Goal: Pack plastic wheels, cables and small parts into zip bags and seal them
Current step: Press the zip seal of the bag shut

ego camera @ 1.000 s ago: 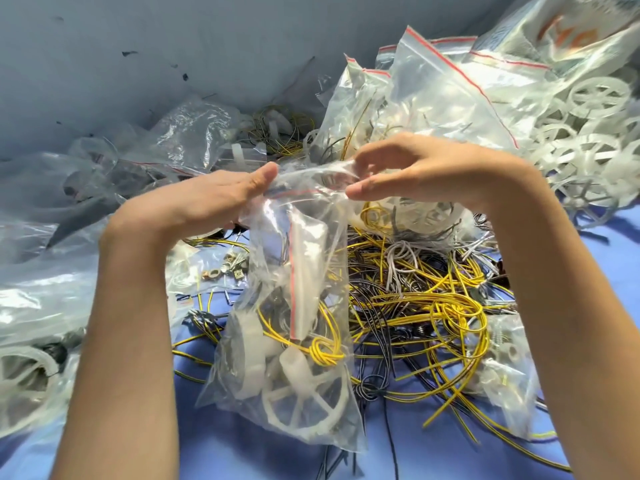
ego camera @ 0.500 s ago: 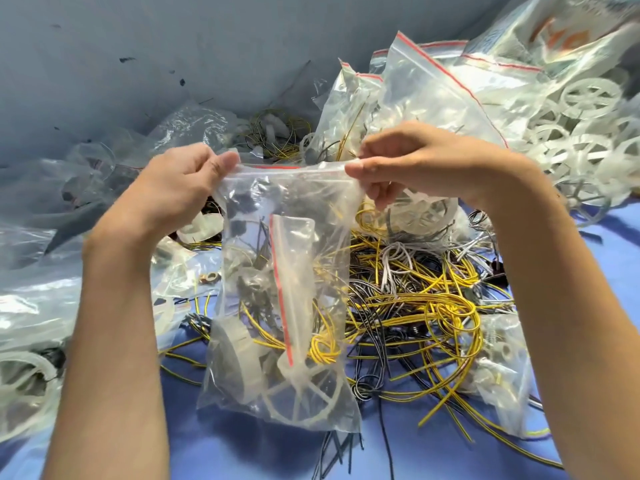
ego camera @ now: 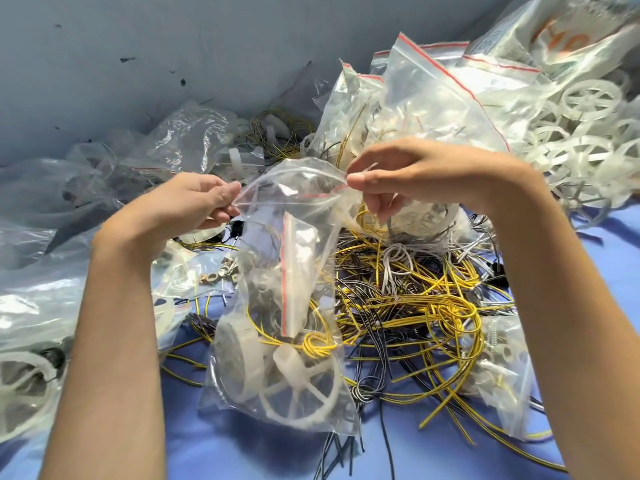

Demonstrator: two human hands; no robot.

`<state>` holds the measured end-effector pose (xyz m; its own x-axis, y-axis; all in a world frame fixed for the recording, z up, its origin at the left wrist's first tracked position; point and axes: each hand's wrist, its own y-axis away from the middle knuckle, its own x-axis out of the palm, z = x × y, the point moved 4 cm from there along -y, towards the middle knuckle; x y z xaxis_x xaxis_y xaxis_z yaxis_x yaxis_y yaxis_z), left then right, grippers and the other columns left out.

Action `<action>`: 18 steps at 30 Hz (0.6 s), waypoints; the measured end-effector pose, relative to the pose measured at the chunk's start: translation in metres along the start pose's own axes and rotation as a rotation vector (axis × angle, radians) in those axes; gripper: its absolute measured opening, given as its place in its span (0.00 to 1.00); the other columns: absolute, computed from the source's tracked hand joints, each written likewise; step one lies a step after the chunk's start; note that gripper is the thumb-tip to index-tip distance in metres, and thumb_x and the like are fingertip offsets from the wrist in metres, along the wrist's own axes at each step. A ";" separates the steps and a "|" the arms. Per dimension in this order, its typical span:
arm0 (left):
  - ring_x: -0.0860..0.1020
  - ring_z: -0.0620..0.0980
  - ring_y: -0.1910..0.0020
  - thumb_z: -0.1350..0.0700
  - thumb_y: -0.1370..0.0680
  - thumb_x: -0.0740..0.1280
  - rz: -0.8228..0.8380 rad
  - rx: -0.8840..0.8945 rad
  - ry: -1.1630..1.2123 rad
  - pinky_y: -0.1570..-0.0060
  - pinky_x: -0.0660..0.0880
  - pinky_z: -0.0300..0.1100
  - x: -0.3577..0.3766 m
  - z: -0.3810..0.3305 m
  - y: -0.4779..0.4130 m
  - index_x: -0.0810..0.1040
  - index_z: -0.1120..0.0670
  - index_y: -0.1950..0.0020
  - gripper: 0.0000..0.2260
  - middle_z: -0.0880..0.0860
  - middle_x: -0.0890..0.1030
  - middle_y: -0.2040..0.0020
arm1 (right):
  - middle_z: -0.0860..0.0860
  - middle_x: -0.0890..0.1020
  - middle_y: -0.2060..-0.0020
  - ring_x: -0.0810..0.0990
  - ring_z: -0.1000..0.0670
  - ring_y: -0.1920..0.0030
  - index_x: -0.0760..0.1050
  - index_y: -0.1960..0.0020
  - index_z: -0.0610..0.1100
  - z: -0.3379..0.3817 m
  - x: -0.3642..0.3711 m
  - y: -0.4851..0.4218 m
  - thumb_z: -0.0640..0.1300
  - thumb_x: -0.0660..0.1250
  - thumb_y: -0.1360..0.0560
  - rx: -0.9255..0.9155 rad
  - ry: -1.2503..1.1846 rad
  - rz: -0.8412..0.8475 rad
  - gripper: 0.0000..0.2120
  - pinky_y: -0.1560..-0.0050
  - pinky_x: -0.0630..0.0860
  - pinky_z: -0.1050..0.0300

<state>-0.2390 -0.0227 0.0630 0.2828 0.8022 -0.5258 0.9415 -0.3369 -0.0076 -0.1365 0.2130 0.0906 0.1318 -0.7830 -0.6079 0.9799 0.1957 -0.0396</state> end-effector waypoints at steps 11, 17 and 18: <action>0.77 0.34 0.71 0.57 0.25 0.68 0.019 -0.001 0.039 0.67 0.76 0.27 -0.004 -0.002 0.005 0.78 0.53 0.58 0.02 0.43 0.83 0.68 | 0.47 0.84 0.58 0.84 0.53 0.56 0.77 0.56 0.40 -0.002 0.005 -0.002 0.49 0.62 0.23 0.012 0.029 0.048 0.12 0.51 0.80 0.62; 0.77 0.36 0.72 0.64 0.28 0.71 -0.103 0.079 0.093 0.67 0.75 0.27 -0.010 -0.008 0.010 0.76 0.53 0.61 0.07 0.43 0.80 0.73 | 0.51 0.83 0.65 0.82 0.55 0.62 0.74 0.59 0.41 0.000 0.002 -0.004 0.45 0.68 0.26 -0.059 -0.008 -0.009 0.08 0.53 0.79 0.60; 0.76 0.35 0.72 0.64 0.28 0.71 -0.120 0.099 0.078 0.67 0.75 0.27 -0.012 -0.009 0.011 0.75 0.53 0.61 0.09 0.43 0.80 0.73 | 0.51 0.82 0.66 0.82 0.56 0.64 0.74 0.59 0.42 0.000 0.002 -0.004 0.45 0.68 0.26 -0.066 -0.009 -0.016 0.08 0.55 0.79 0.62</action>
<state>-0.2308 -0.0312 0.0768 0.1865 0.8742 -0.4483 0.9478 -0.2802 -0.1522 -0.1398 0.2109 0.0893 0.1179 -0.7917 -0.5995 0.9699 0.2213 -0.1015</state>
